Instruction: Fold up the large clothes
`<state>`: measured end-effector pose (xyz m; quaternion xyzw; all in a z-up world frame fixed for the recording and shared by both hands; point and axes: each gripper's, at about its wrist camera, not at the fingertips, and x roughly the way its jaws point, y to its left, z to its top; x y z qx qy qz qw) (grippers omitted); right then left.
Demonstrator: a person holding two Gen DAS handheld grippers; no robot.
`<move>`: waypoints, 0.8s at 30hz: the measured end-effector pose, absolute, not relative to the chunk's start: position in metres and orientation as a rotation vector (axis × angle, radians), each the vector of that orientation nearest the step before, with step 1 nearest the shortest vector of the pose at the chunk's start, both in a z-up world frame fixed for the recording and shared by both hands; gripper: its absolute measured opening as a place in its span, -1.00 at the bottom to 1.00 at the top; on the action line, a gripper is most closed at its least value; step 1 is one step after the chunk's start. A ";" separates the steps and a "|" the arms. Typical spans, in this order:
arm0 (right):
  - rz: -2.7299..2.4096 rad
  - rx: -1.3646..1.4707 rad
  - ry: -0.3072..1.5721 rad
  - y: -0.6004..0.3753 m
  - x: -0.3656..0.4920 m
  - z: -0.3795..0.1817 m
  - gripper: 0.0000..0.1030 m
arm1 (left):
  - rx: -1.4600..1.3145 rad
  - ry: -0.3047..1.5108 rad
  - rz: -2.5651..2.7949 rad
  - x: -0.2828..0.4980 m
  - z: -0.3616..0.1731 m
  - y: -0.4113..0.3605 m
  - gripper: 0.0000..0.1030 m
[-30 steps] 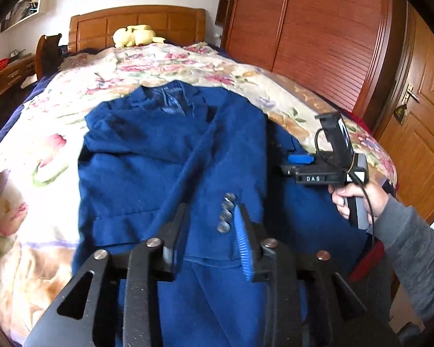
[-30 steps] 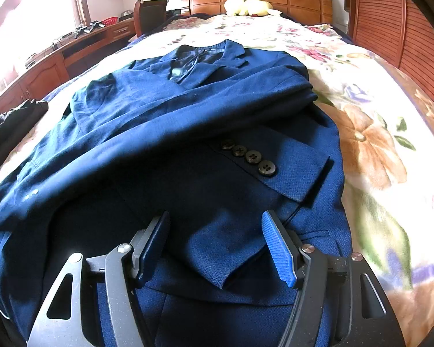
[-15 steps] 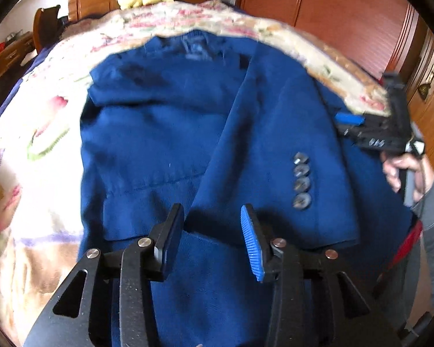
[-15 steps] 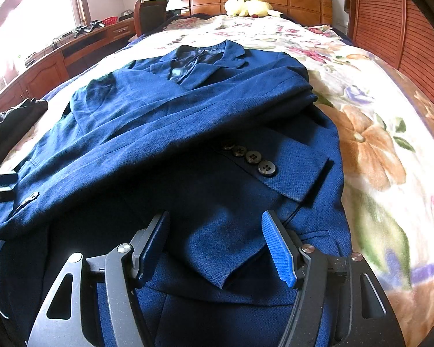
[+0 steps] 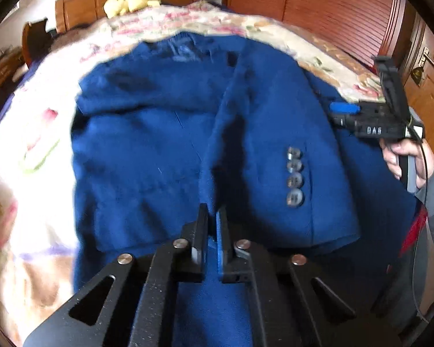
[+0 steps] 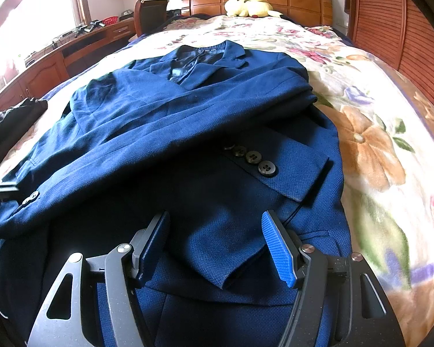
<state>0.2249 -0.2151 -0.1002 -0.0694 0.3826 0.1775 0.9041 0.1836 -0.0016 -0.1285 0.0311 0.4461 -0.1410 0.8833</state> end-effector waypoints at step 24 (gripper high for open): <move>0.365 -0.148 0.787 -0.215 0.224 -0.100 0.31 | 0.069 0.922 -0.121 0.119 -0.100 0.076 -0.28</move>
